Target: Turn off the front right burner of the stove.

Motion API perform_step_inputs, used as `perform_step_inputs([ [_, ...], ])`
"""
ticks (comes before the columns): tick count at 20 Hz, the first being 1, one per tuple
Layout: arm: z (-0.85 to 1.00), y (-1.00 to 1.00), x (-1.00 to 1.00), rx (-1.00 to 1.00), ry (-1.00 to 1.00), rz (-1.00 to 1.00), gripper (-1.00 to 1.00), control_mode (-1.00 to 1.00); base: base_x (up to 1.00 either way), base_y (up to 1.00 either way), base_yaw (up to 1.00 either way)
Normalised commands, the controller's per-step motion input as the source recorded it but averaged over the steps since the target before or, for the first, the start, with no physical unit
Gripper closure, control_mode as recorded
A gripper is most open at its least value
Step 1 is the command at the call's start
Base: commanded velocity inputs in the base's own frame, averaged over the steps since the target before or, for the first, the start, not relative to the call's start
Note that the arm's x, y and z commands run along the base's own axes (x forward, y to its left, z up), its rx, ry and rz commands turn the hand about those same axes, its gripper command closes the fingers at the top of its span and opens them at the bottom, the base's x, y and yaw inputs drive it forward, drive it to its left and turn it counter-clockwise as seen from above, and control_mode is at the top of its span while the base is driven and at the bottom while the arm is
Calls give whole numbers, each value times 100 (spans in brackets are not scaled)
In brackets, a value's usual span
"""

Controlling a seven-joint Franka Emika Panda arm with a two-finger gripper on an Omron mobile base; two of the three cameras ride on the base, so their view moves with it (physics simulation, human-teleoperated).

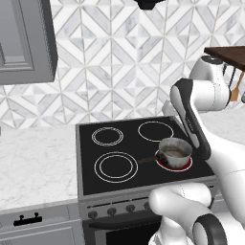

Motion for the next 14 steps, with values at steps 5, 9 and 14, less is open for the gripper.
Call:
perform_step_inputs([
  [5, 0, -15, -2, 0, -1, 0, -100, -100, 0, 0, 0],
  [9, 0, 0, 0, 0, 0, 0, -100, -100, 0, 0, 0],
  [14, 0, 0, 0, 0, 0, 0, -100, -100, 0, 0, 0],
])
